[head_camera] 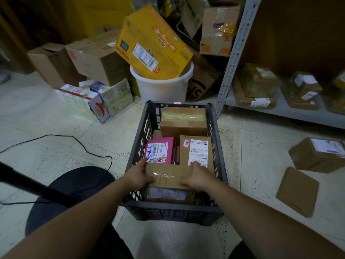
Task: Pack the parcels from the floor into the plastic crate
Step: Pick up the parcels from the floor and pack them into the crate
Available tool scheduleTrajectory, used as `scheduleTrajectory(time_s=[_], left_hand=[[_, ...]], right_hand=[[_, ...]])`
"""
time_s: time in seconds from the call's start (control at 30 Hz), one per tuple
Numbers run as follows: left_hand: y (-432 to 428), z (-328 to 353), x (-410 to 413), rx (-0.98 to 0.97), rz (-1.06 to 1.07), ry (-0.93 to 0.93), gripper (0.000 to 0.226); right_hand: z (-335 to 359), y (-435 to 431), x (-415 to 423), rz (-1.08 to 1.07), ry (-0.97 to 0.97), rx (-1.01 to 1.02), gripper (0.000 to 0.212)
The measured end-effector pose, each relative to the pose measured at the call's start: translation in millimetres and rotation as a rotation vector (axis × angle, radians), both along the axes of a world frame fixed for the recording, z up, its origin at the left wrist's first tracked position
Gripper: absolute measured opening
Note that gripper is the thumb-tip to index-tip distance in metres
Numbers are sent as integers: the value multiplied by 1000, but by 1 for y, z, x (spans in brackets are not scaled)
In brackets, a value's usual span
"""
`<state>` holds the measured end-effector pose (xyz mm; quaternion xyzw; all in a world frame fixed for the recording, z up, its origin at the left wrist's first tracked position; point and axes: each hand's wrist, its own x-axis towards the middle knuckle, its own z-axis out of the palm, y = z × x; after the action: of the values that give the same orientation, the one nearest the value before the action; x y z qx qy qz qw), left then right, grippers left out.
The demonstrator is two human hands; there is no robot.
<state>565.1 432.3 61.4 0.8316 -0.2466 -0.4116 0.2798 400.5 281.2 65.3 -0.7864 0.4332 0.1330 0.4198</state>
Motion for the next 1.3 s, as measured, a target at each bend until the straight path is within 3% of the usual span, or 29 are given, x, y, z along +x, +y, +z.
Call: scheduleTrajectory(time_s=[0.27, 0.47, 0.67, 0.77, 0.87, 1.0, 1.2, 1.3], left_hand=[[1, -24, -5, 302, -302, -300, 59], [-3, -41, -12, 362, -487, -360, 72], [-11, -40, -8, 459, -575, -457, 46], [-14, -43, -8, 461, -603, -498, 36], [-19, -43, -12, 379, -568, -402, 46], [-27, -6, -15, 331, -515, -217, 48], [-37, 118, -16, 248, -333, -59, 41], [-46, 195, -21, 205, -256, 24, 55]], right_hand=[[-27, 13, 8, 70, 5, 11, 48], [-46, 17, 8, 107, 39, -5, 55], [-52, 16, 15, 149, 52, 42, 53], [-55, 17, 14, 146, 57, 70, 63], [-52, 15, 13, 135, 60, 110, 64], [-21, 4, 5, 68, 52, 153, 44], [109, -16, -18, -35, 10, 163, 47], [182, -23, -34, -54, -8, 142, 50]])
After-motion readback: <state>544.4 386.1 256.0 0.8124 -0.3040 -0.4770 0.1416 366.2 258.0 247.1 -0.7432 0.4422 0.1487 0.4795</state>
